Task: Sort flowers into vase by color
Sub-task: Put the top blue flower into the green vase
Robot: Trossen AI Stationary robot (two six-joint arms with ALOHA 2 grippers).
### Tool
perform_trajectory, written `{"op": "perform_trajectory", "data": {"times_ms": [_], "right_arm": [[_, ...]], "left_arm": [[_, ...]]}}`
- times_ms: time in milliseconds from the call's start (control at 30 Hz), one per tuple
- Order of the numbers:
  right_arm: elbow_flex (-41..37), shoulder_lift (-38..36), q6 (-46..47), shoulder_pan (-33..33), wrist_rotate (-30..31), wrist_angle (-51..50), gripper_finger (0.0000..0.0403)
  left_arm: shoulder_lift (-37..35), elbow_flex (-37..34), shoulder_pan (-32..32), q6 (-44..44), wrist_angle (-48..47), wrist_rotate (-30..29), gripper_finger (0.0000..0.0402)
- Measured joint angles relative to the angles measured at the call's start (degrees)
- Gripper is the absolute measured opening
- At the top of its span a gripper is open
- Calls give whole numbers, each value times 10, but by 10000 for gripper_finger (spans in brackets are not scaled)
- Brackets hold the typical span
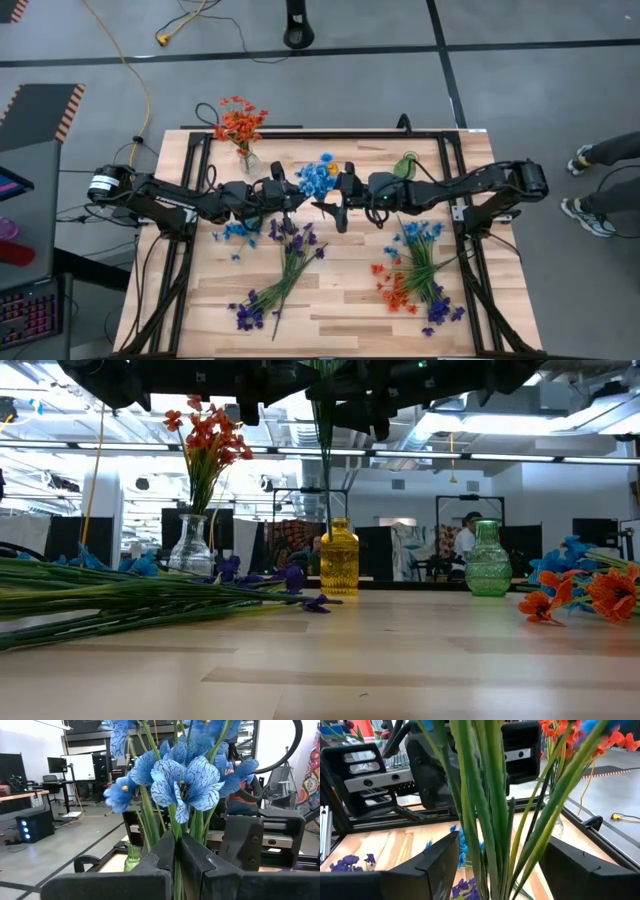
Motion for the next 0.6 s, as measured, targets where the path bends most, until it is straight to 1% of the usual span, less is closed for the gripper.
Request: {"op": "perform_trajectory", "data": {"times_ms": [67, 167, 433, 533, 600], "right_arm": [[1, 0, 1, 0, 0, 1, 260], [1, -2, 2, -3, 0, 0, 224], [1, -2, 2, -16, -3, -1, 98], [1, -2, 2, -17, -4, -4, 58], [1, -2, 2, -17, -3, -8, 39]], "left_arm": [[0, 0, 0, 0, 0, 0, 0], [0, 0, 0, 0, 0, -1, 0], [0, 0, 0, -1, 0, -6, 1], [0, 0, 0, 4, 0, -9, 10], [0, 0, 0, 6, 0, -19, 26]]}}
